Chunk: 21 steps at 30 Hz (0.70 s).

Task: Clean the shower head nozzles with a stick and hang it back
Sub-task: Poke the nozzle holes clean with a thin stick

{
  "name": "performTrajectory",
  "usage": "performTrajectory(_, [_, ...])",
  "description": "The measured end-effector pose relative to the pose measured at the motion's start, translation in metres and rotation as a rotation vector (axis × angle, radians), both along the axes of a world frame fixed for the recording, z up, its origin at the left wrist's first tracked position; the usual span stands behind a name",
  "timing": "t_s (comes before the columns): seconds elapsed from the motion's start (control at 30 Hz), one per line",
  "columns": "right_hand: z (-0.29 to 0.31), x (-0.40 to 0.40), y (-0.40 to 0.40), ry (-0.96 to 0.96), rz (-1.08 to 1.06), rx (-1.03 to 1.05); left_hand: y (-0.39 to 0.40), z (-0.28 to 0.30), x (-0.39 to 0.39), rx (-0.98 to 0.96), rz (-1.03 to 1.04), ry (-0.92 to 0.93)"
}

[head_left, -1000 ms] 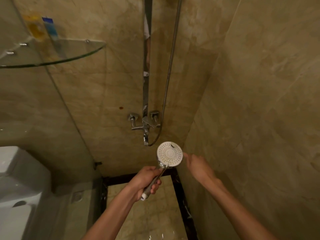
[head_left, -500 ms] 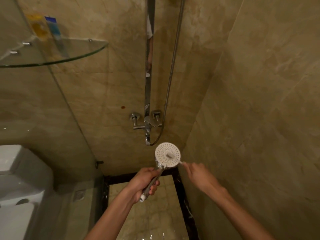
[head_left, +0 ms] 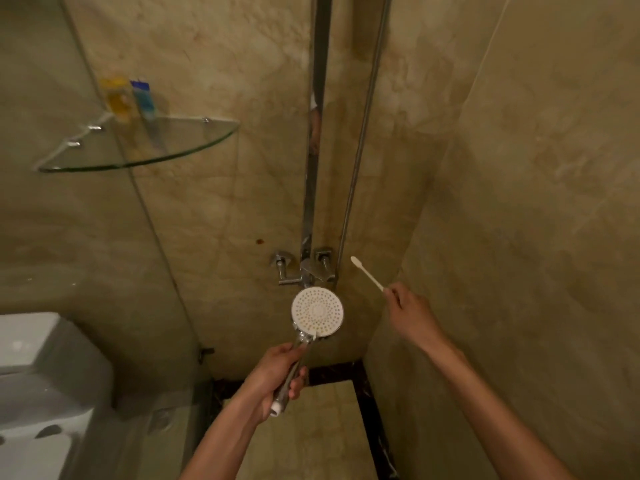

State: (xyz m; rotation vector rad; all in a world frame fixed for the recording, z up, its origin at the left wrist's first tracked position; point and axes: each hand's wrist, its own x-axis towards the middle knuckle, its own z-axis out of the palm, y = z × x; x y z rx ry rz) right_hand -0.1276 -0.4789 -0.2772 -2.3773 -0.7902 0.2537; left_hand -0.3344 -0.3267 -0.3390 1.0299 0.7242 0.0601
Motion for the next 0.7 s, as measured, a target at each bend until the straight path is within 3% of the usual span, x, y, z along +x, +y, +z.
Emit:
performTrajectory(0.13, [0.049,0.001,0.04,-0.102,0.144,0.137,0.022,0.017,-0.008,-0.001,0.061,-0.022])
performTrajectory(0.53, [0.161,-0.029,0.208,-0.439,0.522,0.16,0.1,0.087,-0.045,0.016,0.168,-0.137])
performTrajectory(0.7, [0.196,-0.046,0.279,-0.466,0.59,0.192,0.126,0.108,-0.062,0.035,0.181,-0.136])
